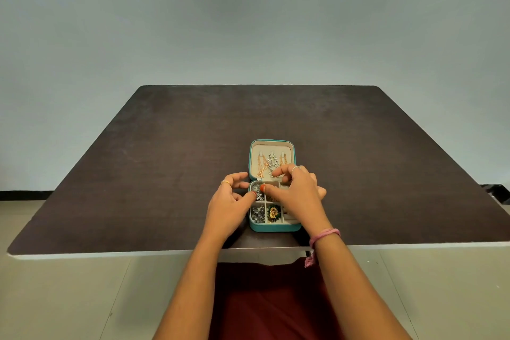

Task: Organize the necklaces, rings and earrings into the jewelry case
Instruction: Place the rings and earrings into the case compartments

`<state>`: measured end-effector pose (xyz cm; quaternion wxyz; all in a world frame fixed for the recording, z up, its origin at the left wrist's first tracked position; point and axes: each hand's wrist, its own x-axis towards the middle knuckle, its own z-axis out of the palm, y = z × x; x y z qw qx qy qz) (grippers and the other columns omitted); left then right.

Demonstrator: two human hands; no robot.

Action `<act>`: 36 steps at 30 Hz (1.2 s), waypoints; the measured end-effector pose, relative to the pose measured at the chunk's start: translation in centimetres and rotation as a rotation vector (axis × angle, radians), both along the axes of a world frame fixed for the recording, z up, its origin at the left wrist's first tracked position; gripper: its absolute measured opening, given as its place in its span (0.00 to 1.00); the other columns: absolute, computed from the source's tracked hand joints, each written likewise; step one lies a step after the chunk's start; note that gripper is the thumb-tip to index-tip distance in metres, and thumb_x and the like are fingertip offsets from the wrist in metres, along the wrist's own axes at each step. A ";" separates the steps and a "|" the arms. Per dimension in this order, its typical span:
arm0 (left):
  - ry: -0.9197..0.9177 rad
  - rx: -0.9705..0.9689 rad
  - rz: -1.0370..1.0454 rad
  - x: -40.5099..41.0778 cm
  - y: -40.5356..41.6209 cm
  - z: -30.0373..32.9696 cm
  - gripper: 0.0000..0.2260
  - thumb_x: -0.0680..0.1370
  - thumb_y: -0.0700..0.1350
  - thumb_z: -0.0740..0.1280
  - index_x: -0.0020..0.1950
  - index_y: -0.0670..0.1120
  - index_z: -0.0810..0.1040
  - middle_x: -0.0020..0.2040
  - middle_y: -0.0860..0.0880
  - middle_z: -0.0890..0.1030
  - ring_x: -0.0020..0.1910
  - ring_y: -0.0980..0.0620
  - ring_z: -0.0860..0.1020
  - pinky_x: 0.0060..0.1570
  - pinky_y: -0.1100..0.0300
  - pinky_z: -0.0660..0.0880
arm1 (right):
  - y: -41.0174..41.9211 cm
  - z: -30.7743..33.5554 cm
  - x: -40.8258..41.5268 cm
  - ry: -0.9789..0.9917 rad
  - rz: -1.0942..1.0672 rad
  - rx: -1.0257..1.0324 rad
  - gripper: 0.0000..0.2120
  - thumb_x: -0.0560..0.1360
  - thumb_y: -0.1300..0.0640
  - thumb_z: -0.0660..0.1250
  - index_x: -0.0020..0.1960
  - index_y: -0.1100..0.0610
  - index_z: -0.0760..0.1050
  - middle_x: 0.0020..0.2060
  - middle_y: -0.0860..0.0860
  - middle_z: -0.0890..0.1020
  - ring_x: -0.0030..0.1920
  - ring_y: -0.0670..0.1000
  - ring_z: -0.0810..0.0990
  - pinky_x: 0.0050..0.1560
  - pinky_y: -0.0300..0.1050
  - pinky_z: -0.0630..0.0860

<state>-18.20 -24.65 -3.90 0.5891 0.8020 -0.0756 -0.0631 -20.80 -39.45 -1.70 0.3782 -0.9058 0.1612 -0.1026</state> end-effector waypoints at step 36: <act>0.383 -0.971 0.192 2.2 -4.6 1.2 0.22 0.83 0.50 0.51 0.71 0.37 0.67 0.66 0.40 0.75 0.65 0.48 0.74 0.68 0.52 0.67 | -2.5 -0.4 1.3 -0.185 -0.035 1.051 0.14 0.82 0.50 0.55 0.49 0.53 0.78 0.40 0.46 0.86 0.42 0.42 0.84 0.37 0.34 0.78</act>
